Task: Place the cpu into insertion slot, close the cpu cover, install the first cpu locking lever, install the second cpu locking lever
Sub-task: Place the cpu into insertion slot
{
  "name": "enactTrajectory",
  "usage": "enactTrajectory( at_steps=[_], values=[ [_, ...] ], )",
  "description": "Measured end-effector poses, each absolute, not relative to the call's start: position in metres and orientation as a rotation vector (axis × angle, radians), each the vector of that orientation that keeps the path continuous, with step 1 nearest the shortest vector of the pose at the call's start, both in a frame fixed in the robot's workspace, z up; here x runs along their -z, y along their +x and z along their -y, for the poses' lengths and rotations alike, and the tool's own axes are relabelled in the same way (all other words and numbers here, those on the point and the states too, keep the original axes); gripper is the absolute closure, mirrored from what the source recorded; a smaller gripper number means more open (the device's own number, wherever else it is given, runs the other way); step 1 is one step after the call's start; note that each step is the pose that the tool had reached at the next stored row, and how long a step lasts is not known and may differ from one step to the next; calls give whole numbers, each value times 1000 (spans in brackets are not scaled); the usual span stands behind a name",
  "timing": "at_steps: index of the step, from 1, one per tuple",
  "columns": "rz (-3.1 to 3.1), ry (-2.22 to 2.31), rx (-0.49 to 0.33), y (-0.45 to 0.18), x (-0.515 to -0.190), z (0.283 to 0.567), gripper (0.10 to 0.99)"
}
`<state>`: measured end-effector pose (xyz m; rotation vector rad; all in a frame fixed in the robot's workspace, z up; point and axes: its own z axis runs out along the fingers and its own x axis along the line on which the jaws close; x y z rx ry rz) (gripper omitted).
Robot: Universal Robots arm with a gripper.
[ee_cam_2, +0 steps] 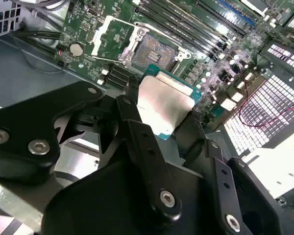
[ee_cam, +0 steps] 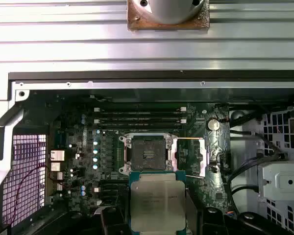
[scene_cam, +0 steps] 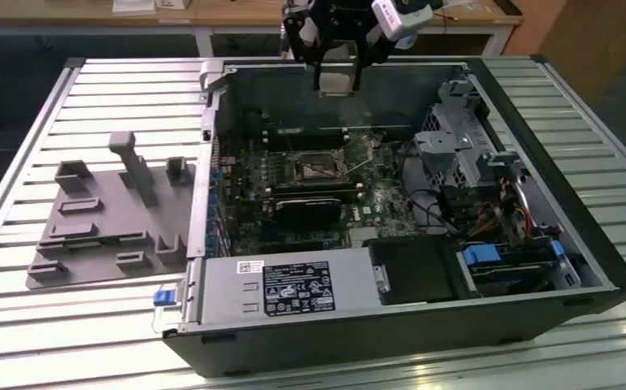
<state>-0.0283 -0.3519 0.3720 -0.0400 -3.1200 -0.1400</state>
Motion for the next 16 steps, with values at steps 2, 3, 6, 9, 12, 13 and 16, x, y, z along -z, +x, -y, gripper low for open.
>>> enactTrajectory(
  at_steps=[2, 3, 6, 9, 12, 13, 16],
  values=[
    [3120, -40, 140, -28, -372, 352, 545],
    [3120, -40, 140, -28, -372, 352, 545],
    [3120, -40, 140, -28, -372, 352, 545],
    [3120, -40, 140, -28, -372, 352, 545],
    [3120, -40, 140, -28, -372, 352, 545],
    [3120, -40, 140, -28, -372, 352, 545],
    [3125, -40, 140, -29, -369, 352, 545]
  ],
)
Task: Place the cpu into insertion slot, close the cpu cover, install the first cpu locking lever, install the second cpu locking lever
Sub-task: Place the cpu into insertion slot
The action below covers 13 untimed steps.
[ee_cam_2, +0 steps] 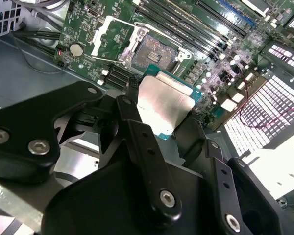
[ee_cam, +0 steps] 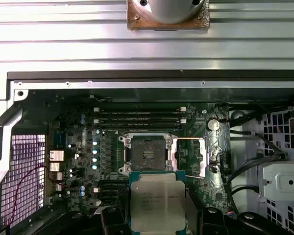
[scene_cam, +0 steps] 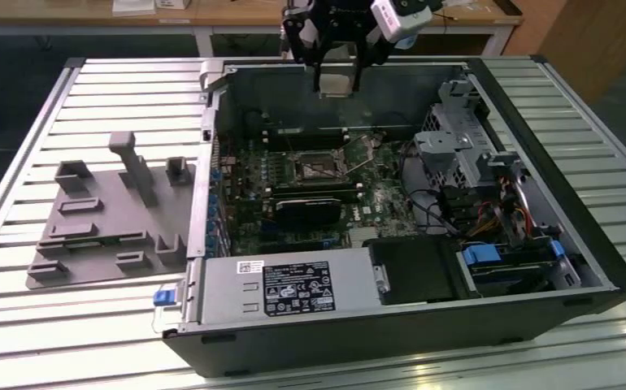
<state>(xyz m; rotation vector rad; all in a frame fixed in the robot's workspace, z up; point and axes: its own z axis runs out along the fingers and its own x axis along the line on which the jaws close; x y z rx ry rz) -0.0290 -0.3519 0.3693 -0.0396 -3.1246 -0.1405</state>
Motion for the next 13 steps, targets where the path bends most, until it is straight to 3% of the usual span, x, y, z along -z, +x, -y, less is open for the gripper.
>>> enactTrajectory(
  at_steps=[13],
  values=[
    [3149, -38, 142, -37, -348, 352, 545]
  ],
)
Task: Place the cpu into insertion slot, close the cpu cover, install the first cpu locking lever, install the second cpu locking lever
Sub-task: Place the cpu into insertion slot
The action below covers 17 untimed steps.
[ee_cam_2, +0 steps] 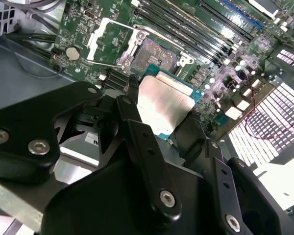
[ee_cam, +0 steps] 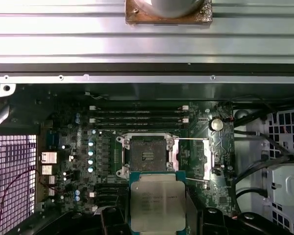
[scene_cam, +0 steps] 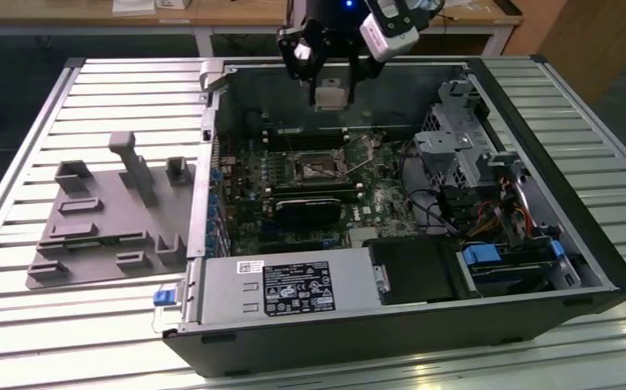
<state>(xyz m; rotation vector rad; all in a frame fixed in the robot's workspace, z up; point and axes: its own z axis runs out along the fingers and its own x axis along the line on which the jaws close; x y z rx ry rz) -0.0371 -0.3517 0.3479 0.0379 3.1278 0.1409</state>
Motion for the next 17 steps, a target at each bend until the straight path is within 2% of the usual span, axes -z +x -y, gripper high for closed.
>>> enactTrajectory(
  at_steps=[17],
  values=[
    [-3126, 50, -138, -39, -318, 348, 545]
  ],
)
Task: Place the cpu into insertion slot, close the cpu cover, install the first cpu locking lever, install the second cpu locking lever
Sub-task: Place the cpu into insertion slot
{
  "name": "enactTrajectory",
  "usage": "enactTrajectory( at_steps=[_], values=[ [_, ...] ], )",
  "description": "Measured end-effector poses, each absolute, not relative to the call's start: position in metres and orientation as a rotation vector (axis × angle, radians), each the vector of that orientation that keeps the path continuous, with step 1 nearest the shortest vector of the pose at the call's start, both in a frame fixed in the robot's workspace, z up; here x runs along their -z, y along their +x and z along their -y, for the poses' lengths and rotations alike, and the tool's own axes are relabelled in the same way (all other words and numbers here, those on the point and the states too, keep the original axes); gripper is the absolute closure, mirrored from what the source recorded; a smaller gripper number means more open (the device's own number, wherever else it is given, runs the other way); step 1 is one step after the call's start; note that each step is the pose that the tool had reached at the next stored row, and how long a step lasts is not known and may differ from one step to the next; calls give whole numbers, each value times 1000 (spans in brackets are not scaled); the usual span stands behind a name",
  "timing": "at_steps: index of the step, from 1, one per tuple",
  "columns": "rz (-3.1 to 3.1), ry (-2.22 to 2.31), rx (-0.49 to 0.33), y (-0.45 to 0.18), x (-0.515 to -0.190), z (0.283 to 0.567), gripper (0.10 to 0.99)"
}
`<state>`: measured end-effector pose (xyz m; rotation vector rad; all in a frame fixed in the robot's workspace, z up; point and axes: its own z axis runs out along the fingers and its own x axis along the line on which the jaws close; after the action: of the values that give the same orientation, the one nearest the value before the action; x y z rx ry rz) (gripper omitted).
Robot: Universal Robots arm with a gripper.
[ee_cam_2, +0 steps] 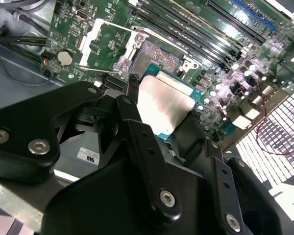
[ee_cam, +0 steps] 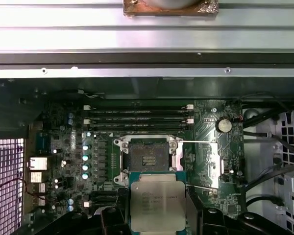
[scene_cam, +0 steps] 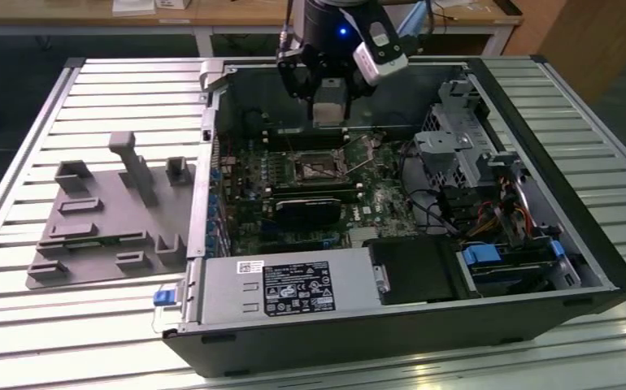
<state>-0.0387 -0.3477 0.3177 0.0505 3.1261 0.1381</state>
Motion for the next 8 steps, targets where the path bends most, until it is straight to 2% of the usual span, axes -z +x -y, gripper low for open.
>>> enactTrajectory(
  at_steps=[8],
  values=[
    [-3124, 98, -138, -40, -305, 347, 545]
  ],
)
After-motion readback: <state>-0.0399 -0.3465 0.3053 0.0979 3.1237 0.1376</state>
